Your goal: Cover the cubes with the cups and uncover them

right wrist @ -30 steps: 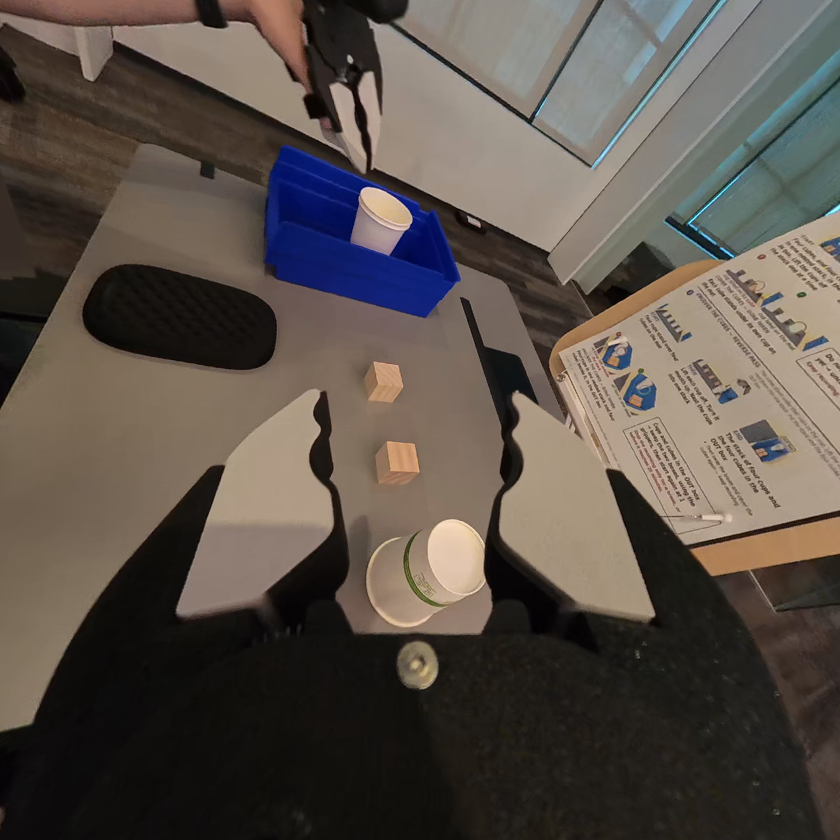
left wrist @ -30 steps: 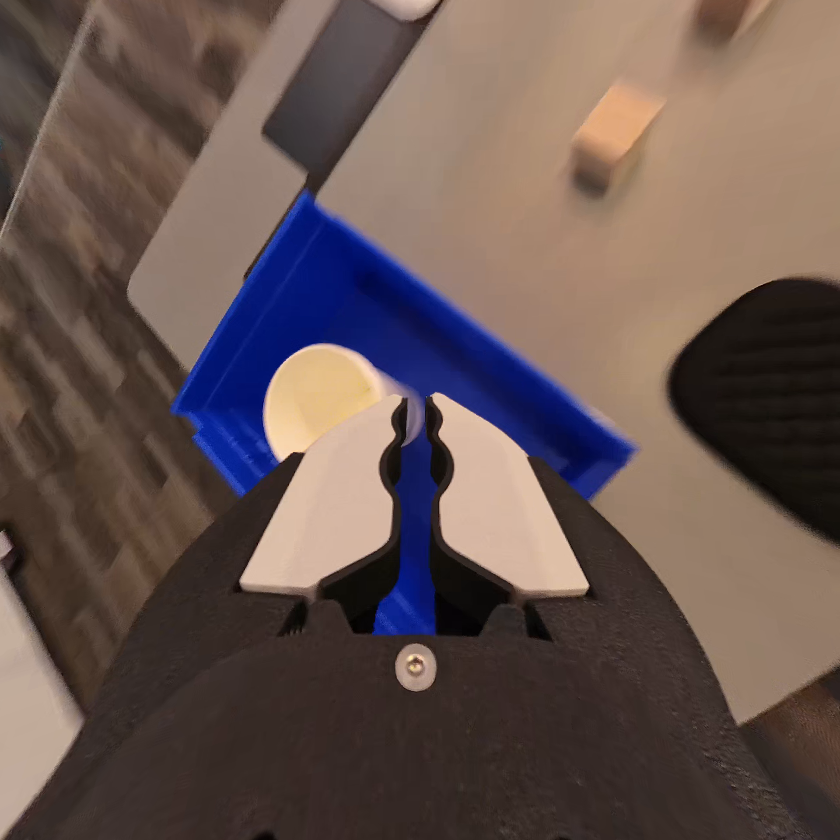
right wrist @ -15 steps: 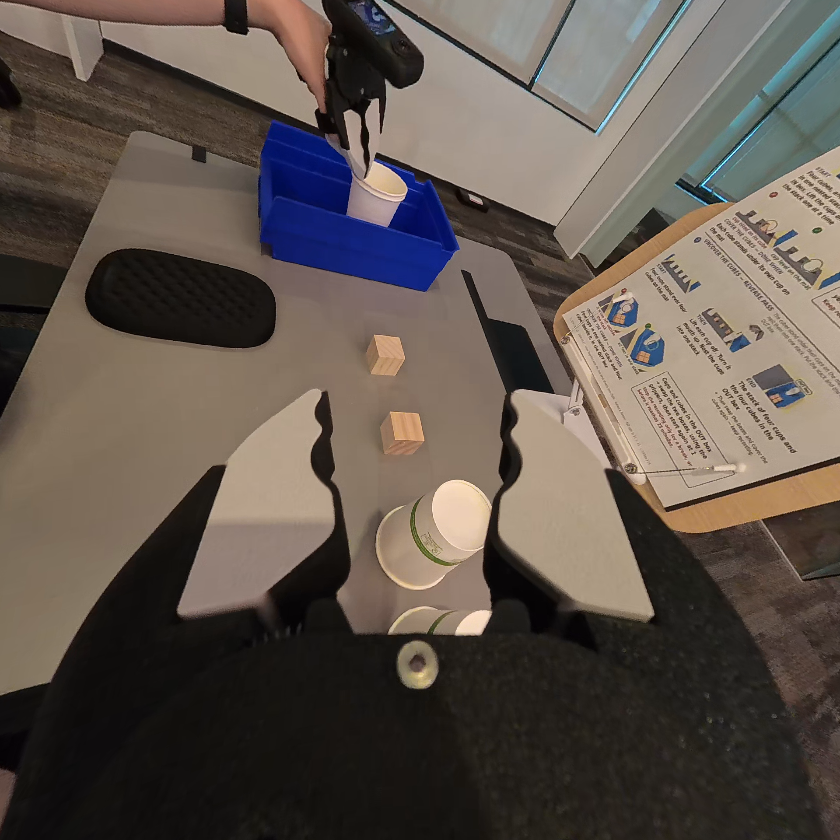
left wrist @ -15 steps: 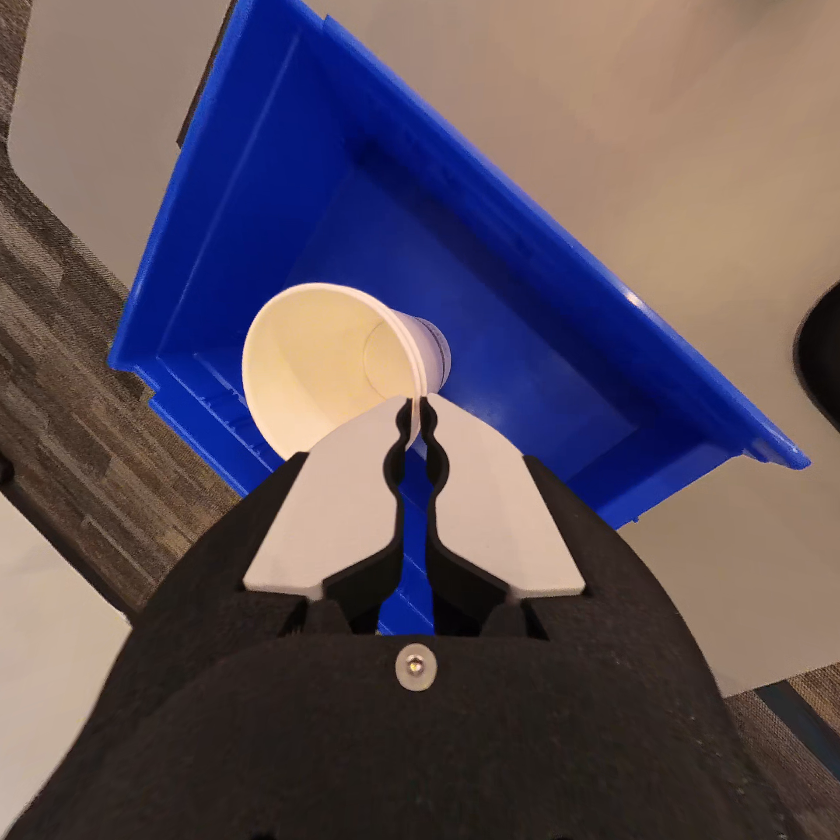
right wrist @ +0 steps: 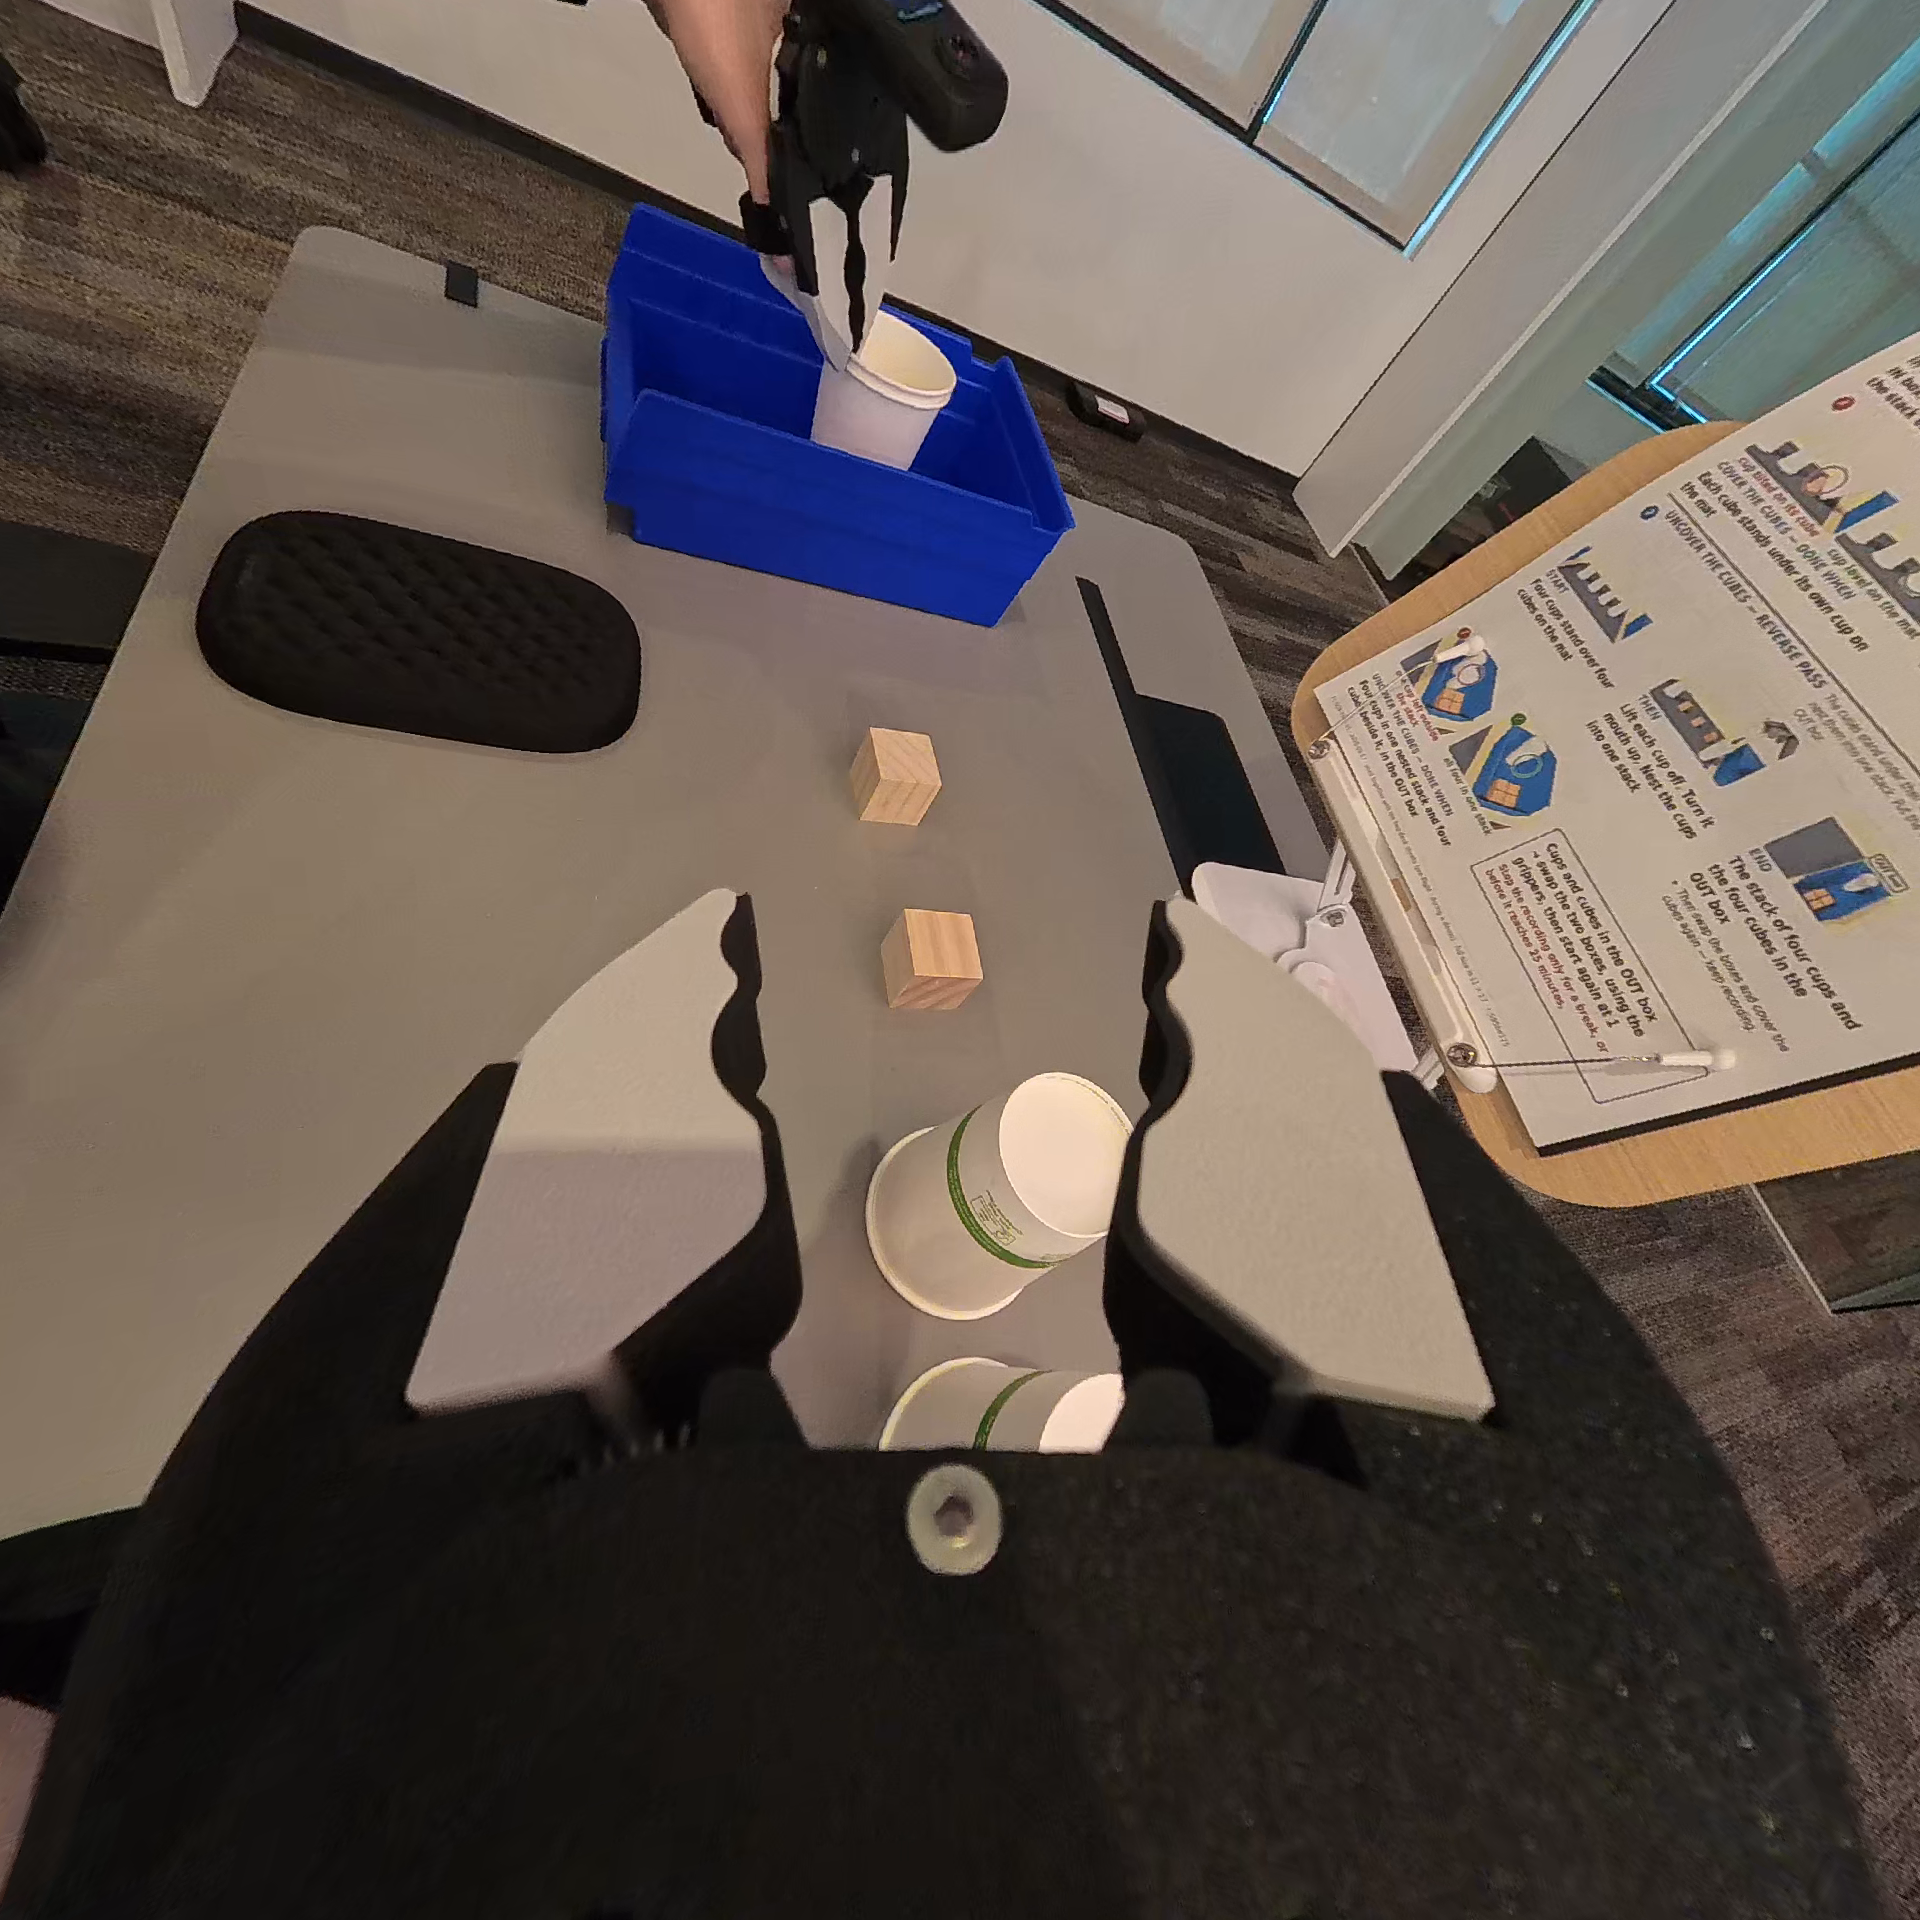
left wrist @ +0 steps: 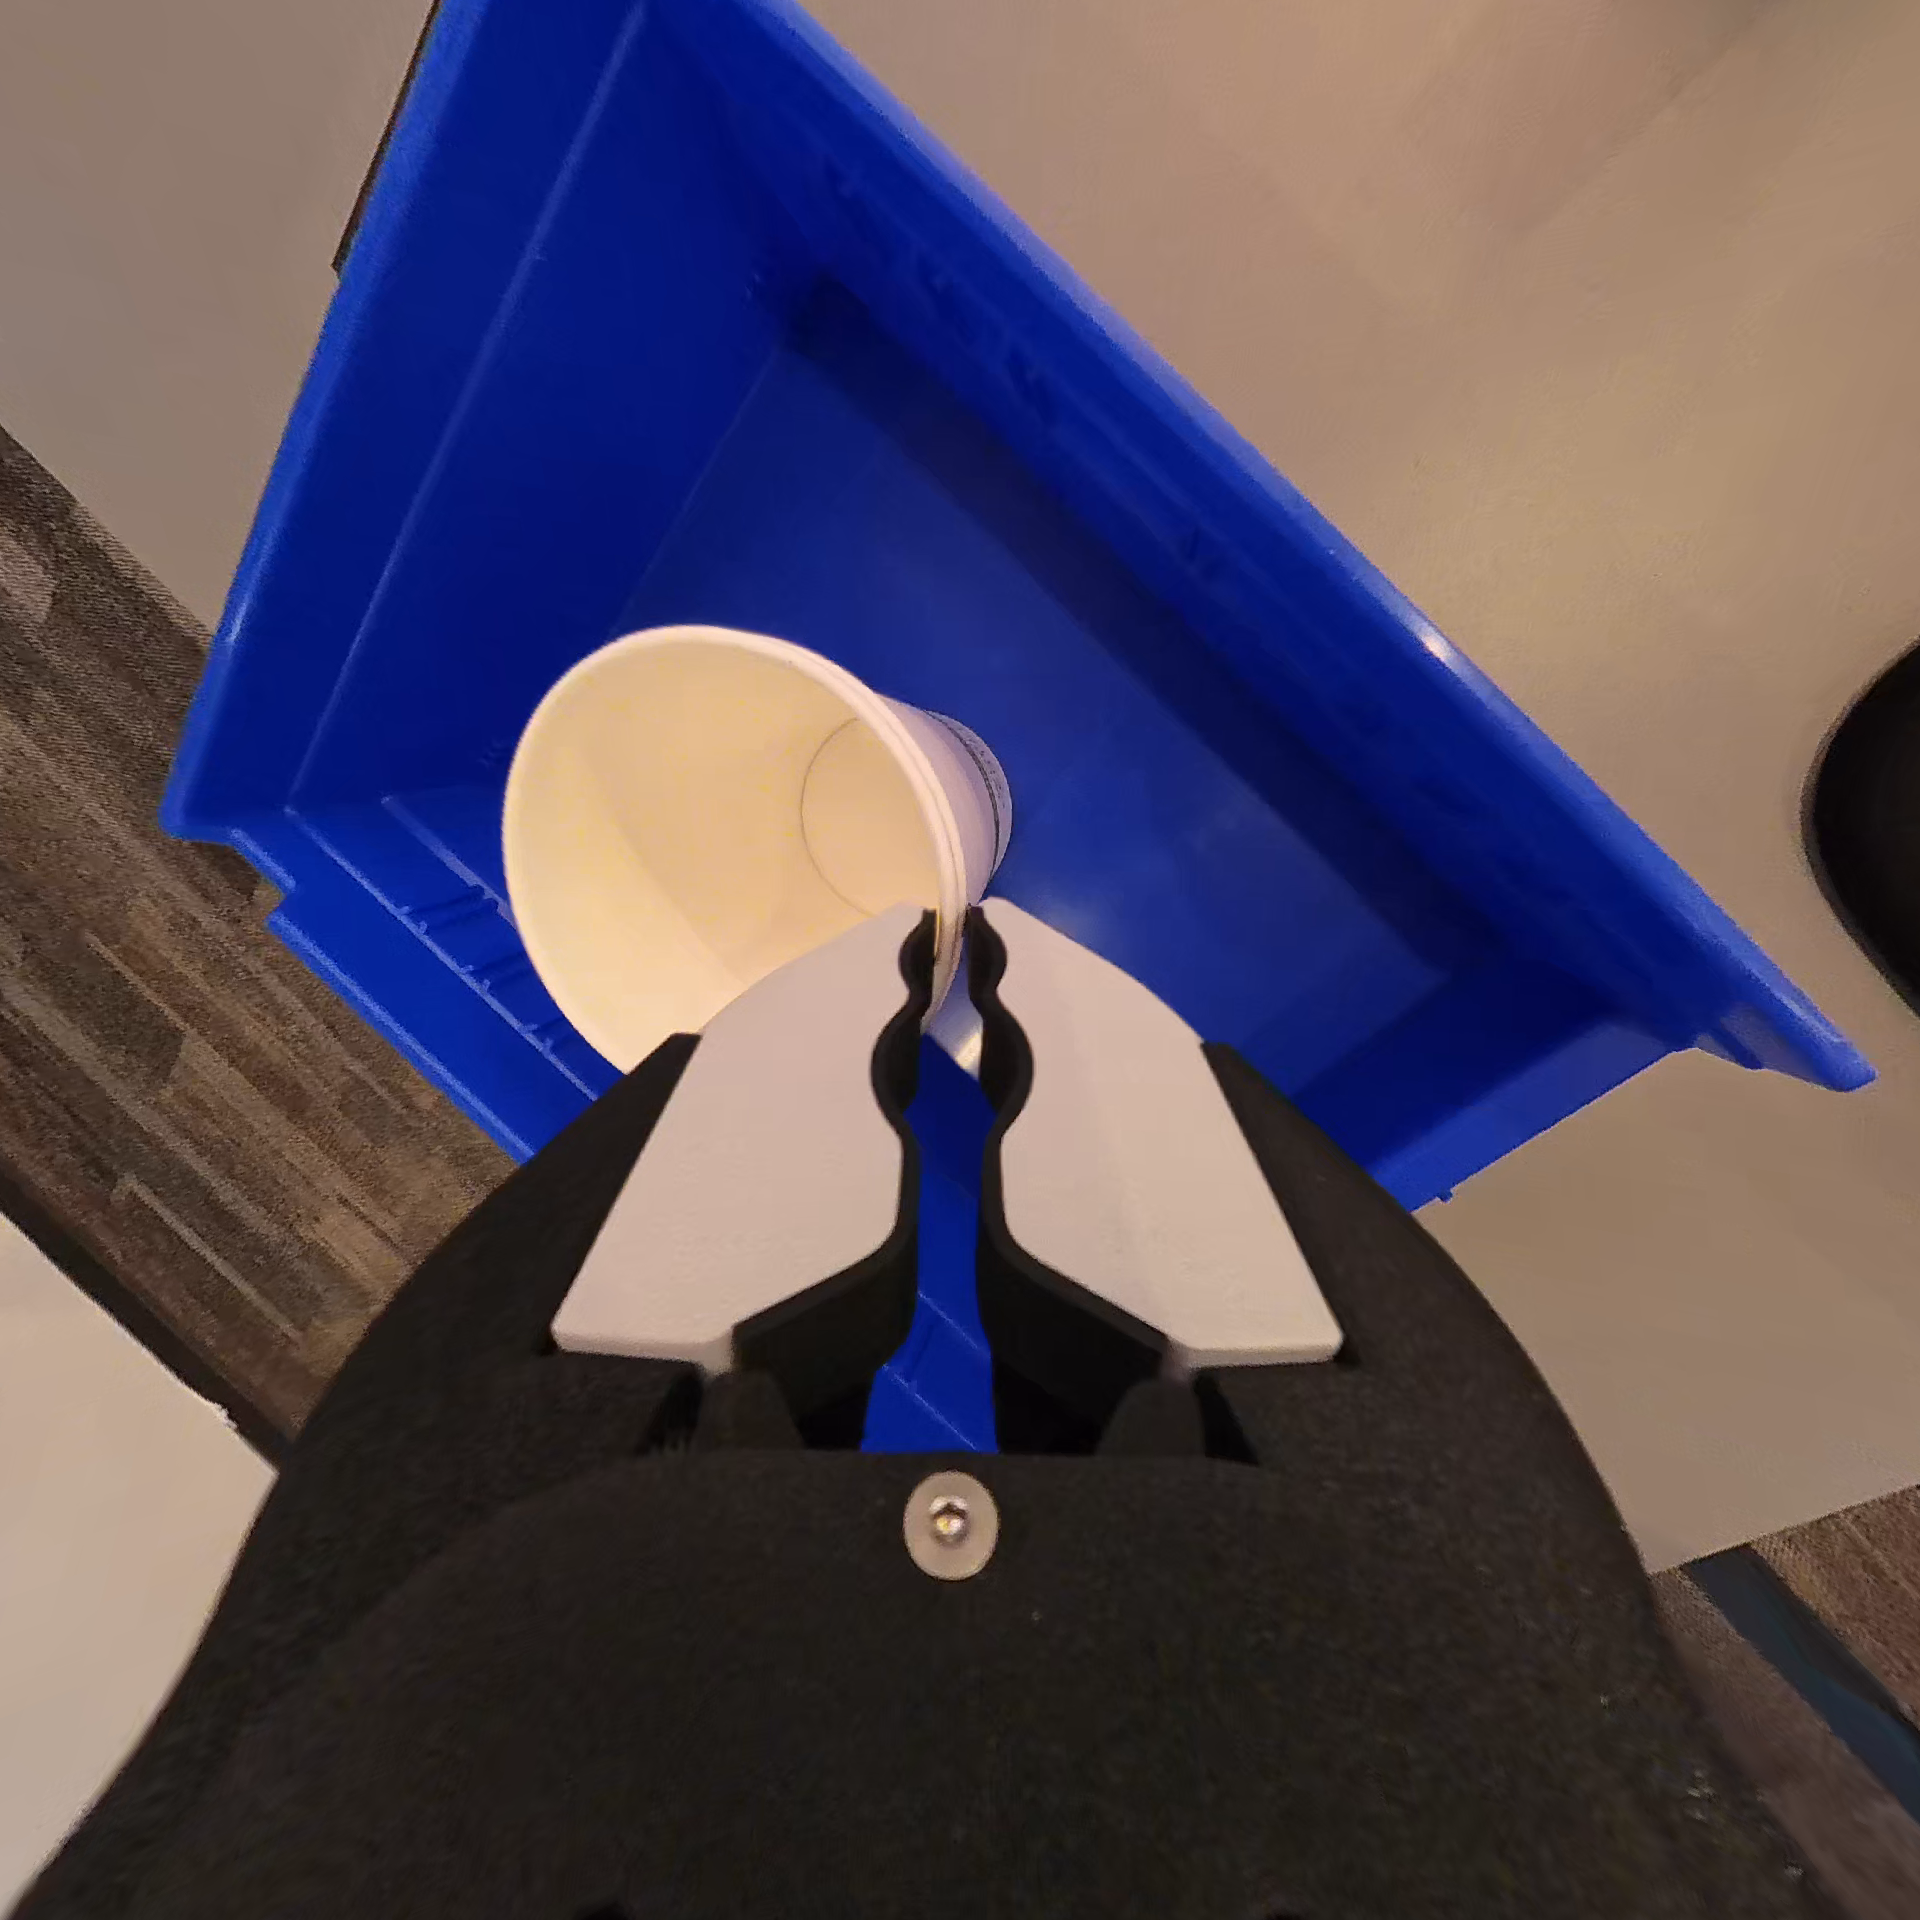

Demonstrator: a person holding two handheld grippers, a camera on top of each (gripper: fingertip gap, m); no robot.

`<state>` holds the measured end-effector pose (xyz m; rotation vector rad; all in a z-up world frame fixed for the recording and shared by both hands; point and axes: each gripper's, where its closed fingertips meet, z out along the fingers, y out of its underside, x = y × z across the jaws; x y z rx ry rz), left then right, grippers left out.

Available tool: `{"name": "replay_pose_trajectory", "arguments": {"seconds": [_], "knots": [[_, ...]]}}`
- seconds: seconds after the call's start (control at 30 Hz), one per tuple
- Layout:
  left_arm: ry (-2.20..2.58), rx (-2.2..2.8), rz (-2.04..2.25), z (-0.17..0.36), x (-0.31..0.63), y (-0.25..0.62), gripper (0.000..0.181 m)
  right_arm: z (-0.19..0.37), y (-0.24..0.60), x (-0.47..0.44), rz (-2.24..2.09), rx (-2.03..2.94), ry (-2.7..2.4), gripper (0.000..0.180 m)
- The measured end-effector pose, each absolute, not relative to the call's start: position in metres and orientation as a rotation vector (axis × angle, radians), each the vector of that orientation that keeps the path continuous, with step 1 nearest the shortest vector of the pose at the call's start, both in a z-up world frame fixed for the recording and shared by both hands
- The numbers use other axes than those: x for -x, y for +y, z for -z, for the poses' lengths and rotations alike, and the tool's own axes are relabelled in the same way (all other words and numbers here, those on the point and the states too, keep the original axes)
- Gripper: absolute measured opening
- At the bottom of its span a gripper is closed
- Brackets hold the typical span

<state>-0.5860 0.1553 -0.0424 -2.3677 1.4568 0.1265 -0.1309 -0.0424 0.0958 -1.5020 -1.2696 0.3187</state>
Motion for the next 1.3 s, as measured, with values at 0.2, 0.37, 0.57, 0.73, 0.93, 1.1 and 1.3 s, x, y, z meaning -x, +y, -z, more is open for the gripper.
{"name": "replay_pose_trajectory", "arguments": {"seconds": [0.2,0.37,0.57,0.73,0.93,1.1,1.3], "knots": [[1.447,2.379,-0.033,0.038,0.581,0.151,0.005,-0.092,-0.040,0.131,-0.321,1.517,-1.274,0.071],[1.448,2.399,0.037,0.039,0.579,0.146,0.004,-0.091,-0.040,0.130,-0.318,1.525,-1.279,0.071],[1.432,2.396,0.074,0.037,0.578,0.146,0.007,-0.088,-0.039,0.128,-0.315,1.542,-1.280,0.071],[1.417,2.384,0.131,0.032,0.573,0.144,0.004,-0.085,-0.038,0.127,-0.310,1.553,-1.283,0.071],[1.438,2.400,0.100,0.038,0.575,0.142,0.004,-0.085,-0.040,0.127,-0.307,1.550,-1.288,0.070],[1.447,2.384,0.095,0.039,0.573,0.142,0.003,-0.085,-0.041,0.126,-0.309,1.552,-1.290,0.069],[1.449,2.377,0.139,0.039,0.570,0.140,0.003,-0.080,-0.038,0.126,-0.301,1.573,-1.297,0.069]]}}
